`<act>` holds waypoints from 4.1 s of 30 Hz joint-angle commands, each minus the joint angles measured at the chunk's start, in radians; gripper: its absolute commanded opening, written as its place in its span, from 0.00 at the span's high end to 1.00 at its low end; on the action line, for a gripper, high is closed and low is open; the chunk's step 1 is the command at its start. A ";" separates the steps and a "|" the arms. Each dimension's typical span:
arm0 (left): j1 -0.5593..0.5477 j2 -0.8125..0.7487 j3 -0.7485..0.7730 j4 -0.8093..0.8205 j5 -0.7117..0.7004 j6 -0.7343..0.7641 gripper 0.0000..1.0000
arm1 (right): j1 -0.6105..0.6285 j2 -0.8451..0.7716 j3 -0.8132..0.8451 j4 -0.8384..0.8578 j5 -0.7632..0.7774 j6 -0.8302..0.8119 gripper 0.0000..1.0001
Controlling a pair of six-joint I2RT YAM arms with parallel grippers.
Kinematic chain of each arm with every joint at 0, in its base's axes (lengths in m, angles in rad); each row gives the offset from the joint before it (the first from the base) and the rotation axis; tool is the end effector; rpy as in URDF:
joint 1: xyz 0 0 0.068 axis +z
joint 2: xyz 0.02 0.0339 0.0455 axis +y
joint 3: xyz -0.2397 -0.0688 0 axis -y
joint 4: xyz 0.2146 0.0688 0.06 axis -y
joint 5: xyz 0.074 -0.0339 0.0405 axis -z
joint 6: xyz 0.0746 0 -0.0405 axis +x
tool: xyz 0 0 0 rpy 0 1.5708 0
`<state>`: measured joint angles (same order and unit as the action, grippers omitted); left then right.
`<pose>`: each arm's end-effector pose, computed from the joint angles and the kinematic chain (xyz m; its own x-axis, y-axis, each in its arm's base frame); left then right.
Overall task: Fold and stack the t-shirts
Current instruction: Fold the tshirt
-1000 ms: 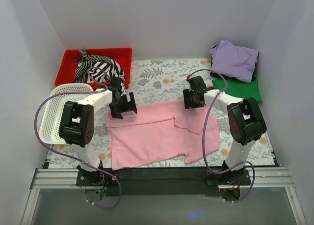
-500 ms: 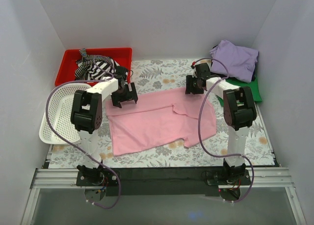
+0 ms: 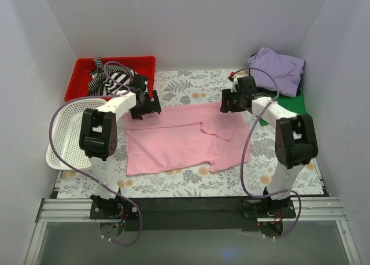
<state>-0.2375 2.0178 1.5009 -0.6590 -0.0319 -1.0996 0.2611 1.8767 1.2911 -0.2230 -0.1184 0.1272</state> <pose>0.3864 -0.0911 0.1386 -0.6062 -0.7696 -0.2009 -0.6980 0.6358 -0.3294 0.3904 0.1134 0.1664 -0.7357 -0.0662 -0.6741 -0.2438 0.9544 0.1723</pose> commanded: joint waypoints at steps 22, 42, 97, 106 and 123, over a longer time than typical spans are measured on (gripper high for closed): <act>-0.025 -0.784 -0.729 0.114 0.271 -0.158 0.09 | 0.217 -1.007 -0.884 -0.107 0.082 0.521 0.44; -0.028 -0.726 -0.712 0.098 0.241 -0.123 0.09 | 0.401 -0.959 -0.943 -0.127 0.226 0.698 0.43; -0.029 -0.435 -0.527 0.059 0.208 -0.043 0.09 | 0.305 -0.330 -0.154 -0.150 0.433 0.183 0.52; -0.029 -0.426 -0.504 0.065 0.231 -0.036 0.09 | 0.259 -0.591 -0.424 -0.236 0.338 0.285 0.51; -0.029 -0.424 -0.498 0.081 0.257 -0.042 0.06 | 0.245 -0.714 -0.708 -0.073 0.174 0.517 0.48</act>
<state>-0.2642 1.5990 0.9718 -0.5907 0.2188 -1.1488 0.5106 1.1751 0.5930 -0.3779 0.0814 0.6022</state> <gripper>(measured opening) 0.937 0.523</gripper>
